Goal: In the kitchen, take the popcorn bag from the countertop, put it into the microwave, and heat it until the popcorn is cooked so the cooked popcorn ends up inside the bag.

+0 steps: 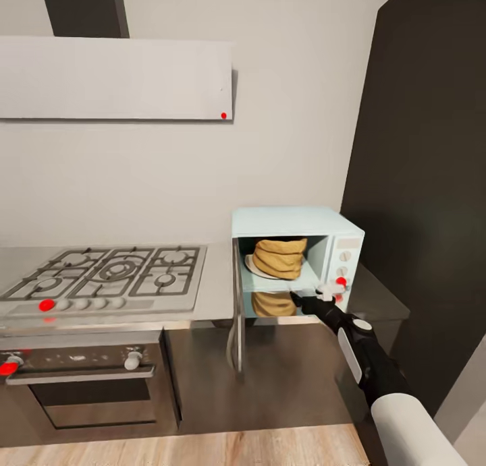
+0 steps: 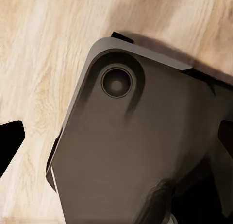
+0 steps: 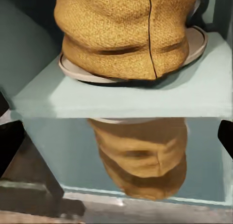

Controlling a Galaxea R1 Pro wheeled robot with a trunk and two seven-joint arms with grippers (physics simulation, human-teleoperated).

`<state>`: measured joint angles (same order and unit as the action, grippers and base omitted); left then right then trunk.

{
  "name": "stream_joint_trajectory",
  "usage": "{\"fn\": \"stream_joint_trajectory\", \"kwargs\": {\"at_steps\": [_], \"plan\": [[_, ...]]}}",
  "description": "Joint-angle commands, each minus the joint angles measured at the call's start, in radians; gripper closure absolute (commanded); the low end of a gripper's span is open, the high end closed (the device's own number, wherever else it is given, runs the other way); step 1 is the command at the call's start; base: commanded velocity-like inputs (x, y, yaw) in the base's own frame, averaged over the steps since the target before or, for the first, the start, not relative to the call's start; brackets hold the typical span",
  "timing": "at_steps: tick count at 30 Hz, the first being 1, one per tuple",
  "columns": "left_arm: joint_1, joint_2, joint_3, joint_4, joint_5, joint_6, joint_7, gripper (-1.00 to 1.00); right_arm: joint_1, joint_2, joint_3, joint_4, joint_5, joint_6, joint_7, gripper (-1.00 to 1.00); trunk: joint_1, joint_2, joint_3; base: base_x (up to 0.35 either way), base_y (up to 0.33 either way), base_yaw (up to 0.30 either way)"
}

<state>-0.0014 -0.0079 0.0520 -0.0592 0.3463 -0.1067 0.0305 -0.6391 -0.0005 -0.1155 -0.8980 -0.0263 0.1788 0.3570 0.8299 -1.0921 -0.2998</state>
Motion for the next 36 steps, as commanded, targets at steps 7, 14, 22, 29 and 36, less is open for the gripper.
{"fn": "stream_joint_trajectory", "kwargs": {"at_steps": [7,14,22,29,36], "plan": [[0.0,0.002,0.005,-0.001,0.0,-0.001,0.002,-1.0,-0.001,-0.053,-0.003,0.055,0.007,0.078,-0.005,-1.0,0.0,-0.001,-0.001,-0.04,0.0,0.0],[0.0,0.002,0.004,-0.002,0.0,-0.001,0.002,-1.0,-0.001,-0.129,-0.003,0.493,0.135,0.087,-0.017,-1.0,0.0,-0.001,-0.001,0.0,0.0,0.0],[0.0,0.002,0.0,-0.003,-0.001,-0.001,0.002,-1.0,0.157,-0.164,0.003,0.922,0.154,-0.023,-0.108,-1.0,0.0,-0.001,-0.001,0.0,0.0,0.0],[0.0,0.002,0.002,-0.004,0.0,-0.001,0.002,-1.0,0.382,-0.156,0.003,0.931,0.151,-0.028,-0.181,-1.0,0.0,-0.001,-0.001,0.0,-0.02,0.0],[0.0,0.002,0.003,-0.005,0.001,-0.001,0.002,-1.0,0.401,-0.156,0.003,0.931,0.151,-0.024,-0.185,-1.0,0.0,-0.001,-0.001,0.0,-0.254,0.0]]}}
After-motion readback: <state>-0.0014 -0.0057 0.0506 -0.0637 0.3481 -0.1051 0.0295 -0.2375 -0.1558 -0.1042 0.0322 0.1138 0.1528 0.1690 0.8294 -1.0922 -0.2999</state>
